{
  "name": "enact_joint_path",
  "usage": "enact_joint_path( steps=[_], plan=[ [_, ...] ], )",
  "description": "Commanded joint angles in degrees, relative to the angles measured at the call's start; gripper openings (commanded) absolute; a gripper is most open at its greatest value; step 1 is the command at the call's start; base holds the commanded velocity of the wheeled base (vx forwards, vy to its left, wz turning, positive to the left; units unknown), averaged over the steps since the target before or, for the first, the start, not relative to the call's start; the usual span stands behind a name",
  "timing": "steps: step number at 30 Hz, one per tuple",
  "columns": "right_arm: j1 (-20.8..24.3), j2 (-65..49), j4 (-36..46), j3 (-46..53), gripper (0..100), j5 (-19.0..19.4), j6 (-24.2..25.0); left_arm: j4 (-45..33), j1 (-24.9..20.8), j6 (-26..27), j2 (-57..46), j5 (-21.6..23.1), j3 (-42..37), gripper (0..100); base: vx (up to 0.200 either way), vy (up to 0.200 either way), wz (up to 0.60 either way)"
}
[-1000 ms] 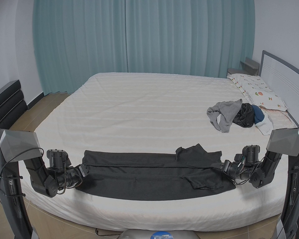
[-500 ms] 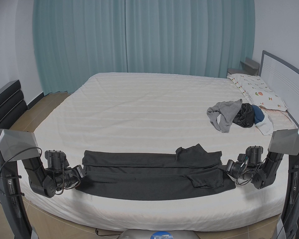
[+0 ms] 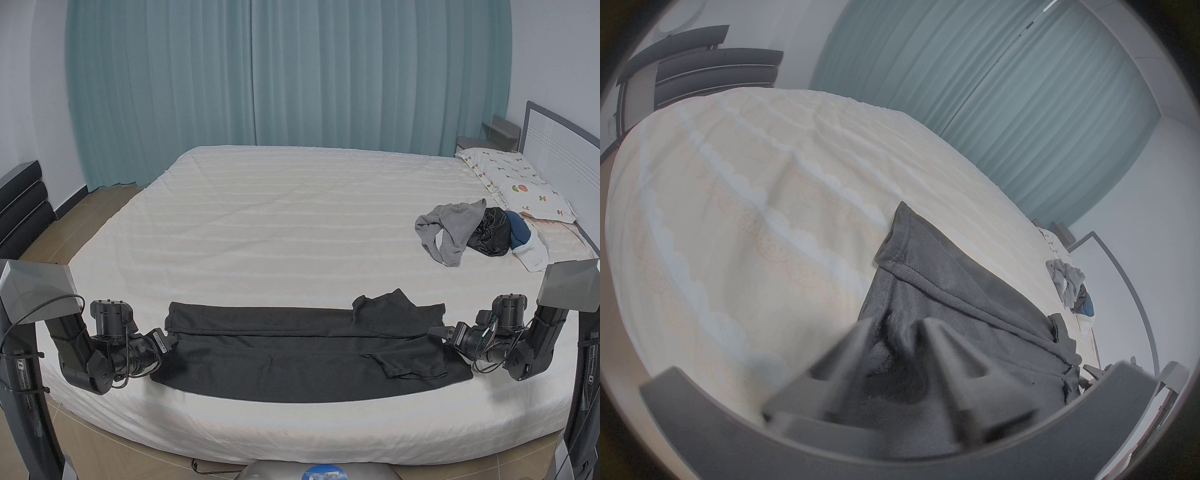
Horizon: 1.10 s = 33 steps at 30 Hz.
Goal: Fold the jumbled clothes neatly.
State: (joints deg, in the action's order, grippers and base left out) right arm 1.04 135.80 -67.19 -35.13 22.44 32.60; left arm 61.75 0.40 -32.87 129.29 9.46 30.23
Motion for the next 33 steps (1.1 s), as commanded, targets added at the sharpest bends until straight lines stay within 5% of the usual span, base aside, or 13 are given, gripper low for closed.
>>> enact_joint_path(
  steps=[1,7,9,14,25,26,33],
  plan=[
    [0.0,-1.8,-0.1,0.1,100,0.0,1.2,0.0,0.6,-0.5,0.3,0.0,0.9,100,0.0,0.0,0.0],
    [-0.1,-6.6,0.0,0.2,100,-0.1,7.7,0.6,1.4,-1.1,0.0,0.1,1.1,100,0.0,0.0,0.0],
    [0.0,-9.0,0.0,1.0,100,-0.2,11.9,0.6,1.3,-8.4,-0.5,0.0,3.6,100,0.0,0.0,0.0],
    [0.1,-8.0,0.2,1.2,100,-0.3,12.7,0.1,0.8,-14.8,-0.2,0.1,6.2,100,0.0,0.0,0.0],
    [0.5,-7.7,0.5,1.0,100,-0.4,12.8,0.6,0.2,-14.8,5.4,-1.0,12.4,100,0.0,0.0,0.0],
    [0.6,-7.7,0.5,0.9,100,-0.4,12.8,0.4,-0.1,-14.8,5.7,-1.1,12.4,0,0.0,0.0,0.0],
    [2.7,-9.2,1.0,1.1,100,-1.7,14.7,0.6,-0.1,-14.8,5.4,-1.5,11.5,0,0.0,0.0,0.0]
  ],
)
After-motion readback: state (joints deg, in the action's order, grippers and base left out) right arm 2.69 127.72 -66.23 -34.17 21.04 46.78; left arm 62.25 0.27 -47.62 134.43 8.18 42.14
